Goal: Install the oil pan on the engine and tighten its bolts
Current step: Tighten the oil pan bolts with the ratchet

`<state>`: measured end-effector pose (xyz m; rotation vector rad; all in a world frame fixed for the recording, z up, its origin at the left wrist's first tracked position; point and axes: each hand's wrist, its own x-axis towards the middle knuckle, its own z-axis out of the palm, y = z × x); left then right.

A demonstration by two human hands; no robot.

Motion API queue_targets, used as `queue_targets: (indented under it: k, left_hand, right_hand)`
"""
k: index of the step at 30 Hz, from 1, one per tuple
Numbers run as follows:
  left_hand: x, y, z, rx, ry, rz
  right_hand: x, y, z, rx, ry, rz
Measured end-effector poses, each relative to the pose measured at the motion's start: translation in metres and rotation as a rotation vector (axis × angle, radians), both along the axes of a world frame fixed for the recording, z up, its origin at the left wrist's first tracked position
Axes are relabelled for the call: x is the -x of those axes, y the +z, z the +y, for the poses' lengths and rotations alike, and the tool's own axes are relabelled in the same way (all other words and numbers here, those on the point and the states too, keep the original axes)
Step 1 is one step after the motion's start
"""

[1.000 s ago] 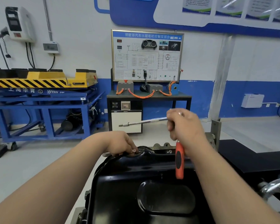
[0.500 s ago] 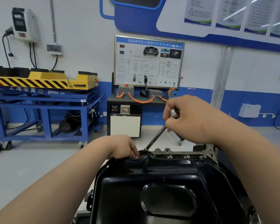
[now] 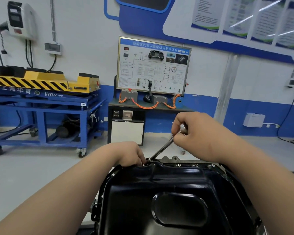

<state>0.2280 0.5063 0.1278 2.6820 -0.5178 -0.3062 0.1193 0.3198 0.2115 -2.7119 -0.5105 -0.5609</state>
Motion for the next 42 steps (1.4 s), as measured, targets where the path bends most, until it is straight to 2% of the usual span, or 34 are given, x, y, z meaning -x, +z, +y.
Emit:
queue_targets:
  k: [7, 16, 23, 35, 42]
  left_hand:
    - [0.007, 0.006, 0.003, 0.039, -0.03, 0.033]
    - [0.01, 0.009, 0.004, 0.02, -0.039, 0.036]
    - [0.006, 0.005, 0.004, 0.027, -0.042, 0.017]
    - [-0.003, 0.0, 0.003, -0.013, -0.053, 0.0]
    - [0.0, 0.003, 0.002, -0.028, -0.051, -0.029]
  right_hand:
    - [0.003, -0.013, 0.013, 0.113, 0.021, -0.02]
    - [0.012, 0.0, 0.014, 0.038, -0.009, -0.037]
    - [0.011, -0.012, 0.017, 0.085, -0.03, -0.016]
    - [0.012, -0.005, 0.019, 0.05, -0.042, -0.022]
    - [0.026, -0.008, 0.039, 0.259, 0.068, -0.021]
